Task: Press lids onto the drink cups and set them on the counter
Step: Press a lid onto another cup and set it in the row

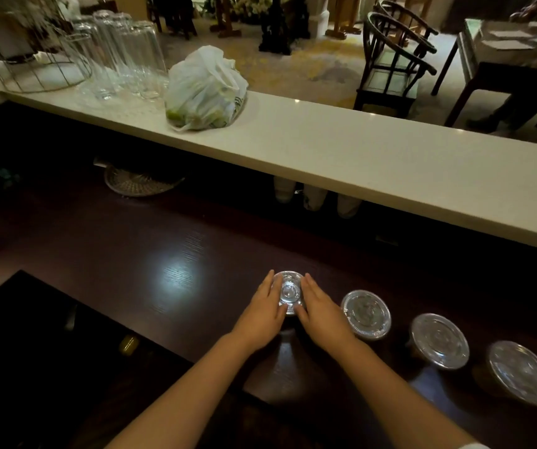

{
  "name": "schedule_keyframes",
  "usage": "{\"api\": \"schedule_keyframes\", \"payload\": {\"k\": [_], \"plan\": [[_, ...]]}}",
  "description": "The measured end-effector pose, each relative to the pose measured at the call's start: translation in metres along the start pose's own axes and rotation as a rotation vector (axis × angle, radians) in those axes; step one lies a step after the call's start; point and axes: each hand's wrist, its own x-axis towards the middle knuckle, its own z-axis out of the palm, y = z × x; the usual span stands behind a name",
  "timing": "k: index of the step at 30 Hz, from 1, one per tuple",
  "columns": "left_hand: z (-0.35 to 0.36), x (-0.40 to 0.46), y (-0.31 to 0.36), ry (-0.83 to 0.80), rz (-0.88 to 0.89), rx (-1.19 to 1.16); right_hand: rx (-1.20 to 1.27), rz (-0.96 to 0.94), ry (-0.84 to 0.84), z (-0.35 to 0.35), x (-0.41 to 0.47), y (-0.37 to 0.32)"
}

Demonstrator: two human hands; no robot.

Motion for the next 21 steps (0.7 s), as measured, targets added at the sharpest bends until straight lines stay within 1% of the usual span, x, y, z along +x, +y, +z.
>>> {"api": "schedule_keyframes", "payload": {"k": [3,6,8,10,12,14,16,18,21], "plan": [[0.004,-0.013,-0.003,-0.001,0.028,0.101,-0.046,0.016,0.052,0.010,-0.012,-0.003],[0.006,-0.023,-0.002,0.016,0.024,0.254,-0.124,-0.021,0.070,0.022,-0.018,-0.005],[0.009,-0.024,-0.002,0.047,0.049,0.338,-0.131,-0.040,0.088,0.027,-0.019,-0.003],[0.012,-0.024,-0.003,0.079,0.079,0.338,-0.141,-0.037,0.086,0.030,-0.019,0.001],[0.011,-0.023,-0.005,0.075,0.079,0.305,-0.171,-0.042,0.107,0.033,-0.016,0.002],[0.012,-0.020,-0.007,0.045,0.085,0.306,-0.188,-0.050,0.153,0.036,-0.013,0.005],[0.010,-0.020,-0.008,0.015,0.100,0.301,-0.192,-0.049,0.143,0.039,-0.012,0.006],[0.009,-0.019,-0.008,0.000,0.105,0.276,-0.185,-0.053,0.174,0.040,-0.013,0.005],[0.002,-0.014,-0.014,-0.055,0.168,0.268,-0.169,0.008,0.134,0.041,-0.016,-0.003]]}}
